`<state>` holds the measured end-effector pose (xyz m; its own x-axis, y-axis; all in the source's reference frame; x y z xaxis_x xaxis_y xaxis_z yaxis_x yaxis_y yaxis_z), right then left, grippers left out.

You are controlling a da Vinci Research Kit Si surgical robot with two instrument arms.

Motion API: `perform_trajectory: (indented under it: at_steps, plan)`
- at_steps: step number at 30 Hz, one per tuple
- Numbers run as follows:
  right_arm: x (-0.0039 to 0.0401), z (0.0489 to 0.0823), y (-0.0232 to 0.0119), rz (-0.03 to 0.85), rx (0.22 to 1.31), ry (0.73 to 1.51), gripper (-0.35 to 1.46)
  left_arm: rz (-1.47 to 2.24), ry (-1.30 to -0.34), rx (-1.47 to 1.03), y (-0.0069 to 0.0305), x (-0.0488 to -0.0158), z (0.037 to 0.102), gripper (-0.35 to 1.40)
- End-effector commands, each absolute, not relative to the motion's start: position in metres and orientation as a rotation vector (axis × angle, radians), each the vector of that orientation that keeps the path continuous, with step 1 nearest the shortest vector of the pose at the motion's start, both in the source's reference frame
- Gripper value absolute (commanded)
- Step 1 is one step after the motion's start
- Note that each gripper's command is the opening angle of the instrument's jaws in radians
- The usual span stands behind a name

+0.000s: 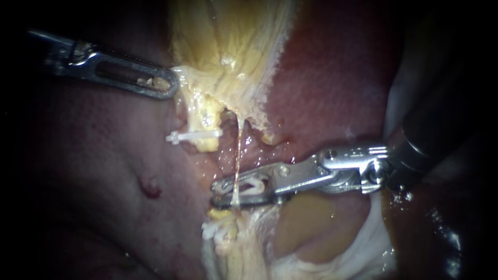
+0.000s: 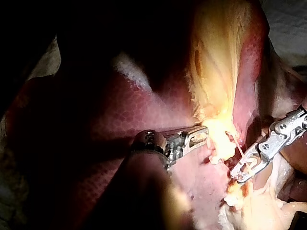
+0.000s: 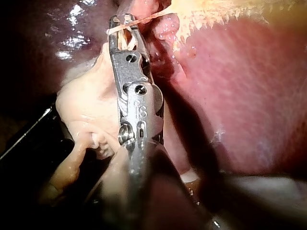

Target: Clipping first clip right tube

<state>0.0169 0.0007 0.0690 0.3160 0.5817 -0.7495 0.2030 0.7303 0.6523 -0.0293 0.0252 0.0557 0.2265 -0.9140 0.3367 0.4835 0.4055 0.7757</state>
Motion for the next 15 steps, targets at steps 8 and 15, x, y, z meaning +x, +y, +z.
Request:
perform_trajectory:
  at_steps: [8,15]
  plan:
    - [0.0169,0.069,0.0007,0.283,0.756,1.254,-0.05,-1.043,-0.882,0.589,0.0252,-0.0293,0.0557,-0.35]
    - [0.0164,0.0691,0.0007,0.28,0.76,1.254,-0.05,-1.043,-0.882,0.589,0.0252,-0.0293,0.0557,-0.35]
